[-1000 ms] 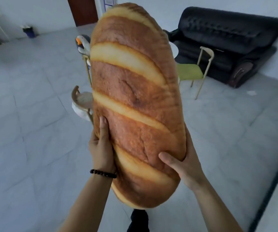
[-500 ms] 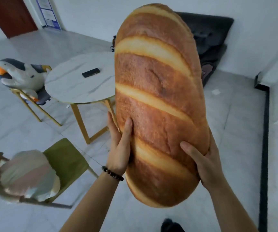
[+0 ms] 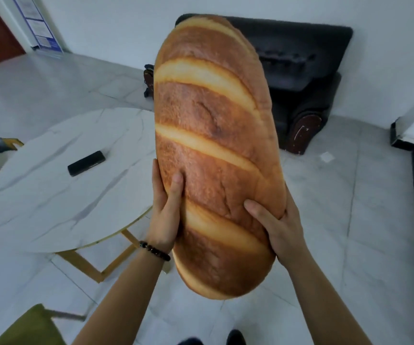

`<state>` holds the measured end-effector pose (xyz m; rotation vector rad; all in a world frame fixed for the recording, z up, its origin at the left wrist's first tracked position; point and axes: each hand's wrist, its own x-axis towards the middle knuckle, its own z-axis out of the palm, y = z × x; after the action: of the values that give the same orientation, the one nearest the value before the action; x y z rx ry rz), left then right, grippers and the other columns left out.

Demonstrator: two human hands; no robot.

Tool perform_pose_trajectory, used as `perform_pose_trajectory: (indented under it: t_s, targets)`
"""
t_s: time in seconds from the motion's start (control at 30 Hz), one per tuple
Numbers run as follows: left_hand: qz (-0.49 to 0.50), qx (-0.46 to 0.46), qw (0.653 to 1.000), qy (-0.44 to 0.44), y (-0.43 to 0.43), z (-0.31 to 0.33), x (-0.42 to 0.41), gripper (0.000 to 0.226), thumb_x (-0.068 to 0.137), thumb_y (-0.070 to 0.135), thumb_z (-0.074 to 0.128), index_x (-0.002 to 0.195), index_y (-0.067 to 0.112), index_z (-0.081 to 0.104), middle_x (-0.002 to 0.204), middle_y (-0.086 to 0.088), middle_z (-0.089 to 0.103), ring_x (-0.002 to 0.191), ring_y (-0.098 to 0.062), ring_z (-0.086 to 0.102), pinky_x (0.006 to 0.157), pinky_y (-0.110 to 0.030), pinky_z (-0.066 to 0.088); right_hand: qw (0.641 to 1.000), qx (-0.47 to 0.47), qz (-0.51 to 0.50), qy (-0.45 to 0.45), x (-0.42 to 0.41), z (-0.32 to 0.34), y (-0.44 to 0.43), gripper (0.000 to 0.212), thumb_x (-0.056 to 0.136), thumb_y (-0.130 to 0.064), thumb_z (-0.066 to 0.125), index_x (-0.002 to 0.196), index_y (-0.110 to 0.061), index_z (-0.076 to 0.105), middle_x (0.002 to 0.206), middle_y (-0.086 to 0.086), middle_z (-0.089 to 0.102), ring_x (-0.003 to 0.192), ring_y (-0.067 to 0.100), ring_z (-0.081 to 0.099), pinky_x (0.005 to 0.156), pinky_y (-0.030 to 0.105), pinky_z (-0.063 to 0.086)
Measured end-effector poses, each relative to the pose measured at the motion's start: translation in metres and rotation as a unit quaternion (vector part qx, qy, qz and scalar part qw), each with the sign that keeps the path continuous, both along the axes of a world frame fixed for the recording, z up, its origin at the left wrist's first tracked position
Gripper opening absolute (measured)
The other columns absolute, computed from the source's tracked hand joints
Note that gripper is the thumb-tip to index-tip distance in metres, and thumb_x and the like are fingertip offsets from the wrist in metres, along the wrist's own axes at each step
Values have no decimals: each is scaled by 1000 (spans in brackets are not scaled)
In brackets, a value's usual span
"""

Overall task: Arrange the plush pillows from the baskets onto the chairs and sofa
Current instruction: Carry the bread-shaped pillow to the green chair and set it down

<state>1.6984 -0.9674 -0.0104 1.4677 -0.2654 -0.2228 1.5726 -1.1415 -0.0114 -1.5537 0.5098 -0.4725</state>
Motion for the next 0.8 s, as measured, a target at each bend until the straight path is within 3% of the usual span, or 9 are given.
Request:
perform_pose_trajectory:
  t_s: [0.1, 0.27, 0.43, 0.53, 0.63, 0.73, 0.8]
  targets:
    - [25, -6, 1000, -5, -20, -7, 76, 86, 87, 68, 58, 158, 44, 18, 162, 15, 33, 146, -8, 38, 118, -50, 38, 999, -6, 32, 8, 77, 4, -28, 95, 54, -64, 82, 141, -51, 45, 123, -32, 64, 108, -7, 65, 83, 17, 55]
    - [35, -5, 999, 4, -72, -54, 198, 82, 90, 67, 52, 159, 39, 18, 163, 12, 33, 147, -10, 37, 119, -51, 35, 998, -25, 36, 54, 198, -22, -71, 108, 52, -67, 81, 149, -48, 38, 130, -28, 59, 110, -6, 64, 88, 21, 52]
    - [-24, 31, 998, 38, -137, -73, 306, 77, 92, 71, 41, 159, 41, 18, 159, 16, 36, 144, -4, 39, 120, -44, 35, 993, -27, -16, 115, 297, -25, -119, 105, 50, -71, 78, 144, -50, 38, 131, -25, 55, 121, 8, 59, 105, 43, 50]
    - [-56, 62, 996, 44, -177, -71, 354, 71, 95, 71, 35, 158, 40, 21, 156, 14, 38, 136, 1, 40, 120, -37, 31, 990, -35, -46, 130, 341, -18, -152, 106, 51, -71, 78, 146, -47, 40, 133, -24, 56, 116, 0, 57, 101, 38, 49]
    - [-67, 110, 989, 67, -214, -84, 393, 82, 88, 82, 29, 158, 42, 19, 158, 1, 31, 136, -3, 32, 120, -37, 22, 986, -29, -69, 148, 372, -23, -186, 110, 53, -71, 79, 151, -45, 37, 133, -24, 55, 114, -4, 56, 96, 32, 48]
    - [-72, 99, 989, 88, -248, -110, 421, 84, 86, 84, 36, 157, 39, 26, 155, 8, 42, 141, -11, 42, 120, -48, 35, 983, -15, -56, 173, 403, -44, -220, 95, 64, -63, 86, 145, -47, 38, 120, -35, 50, 106, -8, 54, 87, 20, 45]
    - [-60, 106, 985, 125, -269, -125, 432, 92, 82, 88, 37, 157, 37, 24, 155, 10, 42, 139, -12, 45, 118, -47, 38, 980, -5, -36, 195, 424, -63, -244, 94, 66, -55, 80, 148, -44, 34, 114, -37, 46, 105, 1, 54, 91, 24, 43]
